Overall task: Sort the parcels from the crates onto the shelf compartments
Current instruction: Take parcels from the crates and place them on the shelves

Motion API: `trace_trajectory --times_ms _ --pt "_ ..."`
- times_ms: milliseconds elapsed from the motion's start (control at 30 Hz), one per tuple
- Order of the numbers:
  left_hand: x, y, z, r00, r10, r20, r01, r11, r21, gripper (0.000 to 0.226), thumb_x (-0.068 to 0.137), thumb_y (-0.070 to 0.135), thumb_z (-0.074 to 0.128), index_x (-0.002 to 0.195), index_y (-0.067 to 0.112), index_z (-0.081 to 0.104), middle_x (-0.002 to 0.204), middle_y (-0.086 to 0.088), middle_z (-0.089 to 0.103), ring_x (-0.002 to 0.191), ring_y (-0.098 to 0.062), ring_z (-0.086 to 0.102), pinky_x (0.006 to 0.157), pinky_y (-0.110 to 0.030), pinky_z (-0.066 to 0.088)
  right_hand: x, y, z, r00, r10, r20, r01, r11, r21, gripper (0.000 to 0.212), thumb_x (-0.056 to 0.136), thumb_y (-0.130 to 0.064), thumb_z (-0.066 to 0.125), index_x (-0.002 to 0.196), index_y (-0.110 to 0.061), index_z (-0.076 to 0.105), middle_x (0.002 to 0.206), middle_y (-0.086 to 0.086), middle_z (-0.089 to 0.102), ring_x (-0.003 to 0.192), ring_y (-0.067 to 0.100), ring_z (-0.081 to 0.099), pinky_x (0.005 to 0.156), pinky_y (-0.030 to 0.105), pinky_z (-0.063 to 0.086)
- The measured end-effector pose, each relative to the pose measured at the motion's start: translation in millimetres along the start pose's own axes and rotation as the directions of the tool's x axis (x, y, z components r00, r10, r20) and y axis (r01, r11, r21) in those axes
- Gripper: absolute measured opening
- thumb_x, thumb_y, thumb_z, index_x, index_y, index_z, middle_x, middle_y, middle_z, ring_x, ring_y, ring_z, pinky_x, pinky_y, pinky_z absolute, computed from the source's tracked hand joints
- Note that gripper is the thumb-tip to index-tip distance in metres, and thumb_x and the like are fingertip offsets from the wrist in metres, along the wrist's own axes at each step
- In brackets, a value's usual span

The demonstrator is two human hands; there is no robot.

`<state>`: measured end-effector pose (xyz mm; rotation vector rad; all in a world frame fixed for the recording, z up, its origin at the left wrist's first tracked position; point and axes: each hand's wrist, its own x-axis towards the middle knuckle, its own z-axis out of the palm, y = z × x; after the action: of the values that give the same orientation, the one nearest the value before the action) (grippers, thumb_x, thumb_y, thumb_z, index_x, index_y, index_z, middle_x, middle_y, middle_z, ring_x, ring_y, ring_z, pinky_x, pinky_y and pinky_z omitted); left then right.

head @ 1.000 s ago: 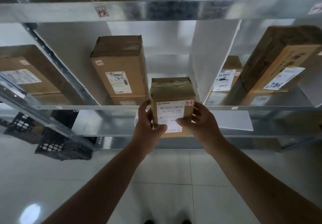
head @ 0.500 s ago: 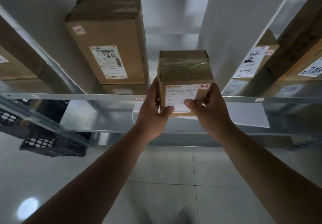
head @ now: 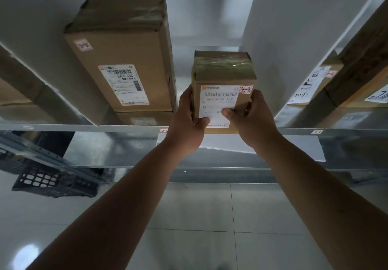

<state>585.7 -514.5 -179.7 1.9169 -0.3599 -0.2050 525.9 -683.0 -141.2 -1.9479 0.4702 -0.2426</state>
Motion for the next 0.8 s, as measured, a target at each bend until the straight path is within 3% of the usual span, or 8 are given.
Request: trace_trajectory --times_ms 167,233,333,467,600,700,800 --pt "34.0 5.5 0.2 1.000 -0.002 0.029 -0.001 0.997 0.077 0.083 0.096 -0.001 0.069 0.160 0.025 0.022 0.151 0.003 0.054 0.146 -0.026 0.049 0.112 -0.050 0.052 31.8 -0.5 4.7 1.000 0.017 -0.011 -0.017 1.000 0.010 0.056 0.093 -0.021 0.082 0.137 -0.020 0.047 0.126 -0.005 0.070 0.105 0.014 0.069 0.066 0.016 0.054" --pt "47.8 8.4 -1.8 0.999 -0.014 0.041 0.009 0.993 0.117 0.083 0.097 0.001 0.069 0.160 0.024 0.020 0.151 0.000 0.055 0.145 -0.027 0.051 0.111 -0.046 0.054 43.3 -3.1 7.4 1.000 0.009 -0.009 -0.009 1.000 0.012 0.056 0.094 -0.020 0.080 0.139 -0.020 0.046 0.132 -0.003 0.069 0.112 0.016 0.068 0.074 0.014 0.055" --pt "63.6 10.5 -1.0 1.000 -0.024 0.019 0.020 0.986 0.167 0.083 0.099 0.006 0.068 0.161 0.027 0.017 0.153 0.001 0.055 0.143 -0.029 0.053 0.109 -0.043 0.053 58.5 -5.0 11.2 1.000 0.013 -0.014 -0.013 1.000 0.015 0.056 0.097 -0.019 0.077 0.142 -0.020 0.043 0.139 0.000 0.067 0.122 0.021 0.066 0.090 0.027 0.058" --pt "75.6 9.9 1.2 0.999 -0.046 0.027 0.041 0.987 0.158 0.083 0.102 0.007 0.065 0.162 0.030 0.012 0.158 0.002 0.051 0.146 -0.027 0.050 0.112 -0.043 0.049 73.9 -3.2 15.0 1.000 0.013 -0.020 -0.013 1.000 0.014 0.054 0.098 -0.022 0.075 0.142 -0.019 0.044 0.136 -0.004 0.067 0.119 0.019 0.064 0.085 0.023 0.055" --pt "82.6 9.4 0.8 0.997 -0.068 0.030 0.063 0.988 0.141 0.085 0.102 0.006 0.064 0.163 0.033 0.010 0.158 0.003 0.051 0.145 -0.027 0.051 0.112 -0.043 0.049 82.1 -1.5 18.2 0.999 0.023 -0.031 -0.023 1.000 -0.005 0.050 0.099 -0.025 0.074 0.140 -0.021 0.045 0.125 -0.010 0.066 0.117 0.021 0.065 0.098 0.039 0.059" --pt "82.6 10.9 3.1 0.997 -0.070 0.031 0.064 0.987 0.149 0.085 0.103 0.006 0.062 0.164 0.030 0.009 0.159 0.002 0.049 0.146 -0.026 0.049 0.112 -0.039 0.048 82.5 -2.9 17.1 1.000 0.020 -0.023 -0.021 0.999 -0.026 0.050 0.100 -0.024 0.073 0.139 -0.020 0.044 0.122 -0.011 0.064 0.118 0.023 0.065 0.100 0.043 0.059" --pt "80.1 17.6 5.3 0.996 -0.083 0.044 0.074 0.983 0.171 0.086 0.105 0.005 0.059 0.166 0.031 0.004 0.162 0.003 0.042 0.150 -0.026 0.042 0.117 -0.043 0.044 80.9 -8.1 15.4 1.000 0.024 -0.004 -0.024 0.999 -0.040 0.051 0.101 -0.023 0.072 0.142 -0.020 0.043 0.132 -0.005 0.067 0.121 0.026 0.065 0.102 0.044 0.059"
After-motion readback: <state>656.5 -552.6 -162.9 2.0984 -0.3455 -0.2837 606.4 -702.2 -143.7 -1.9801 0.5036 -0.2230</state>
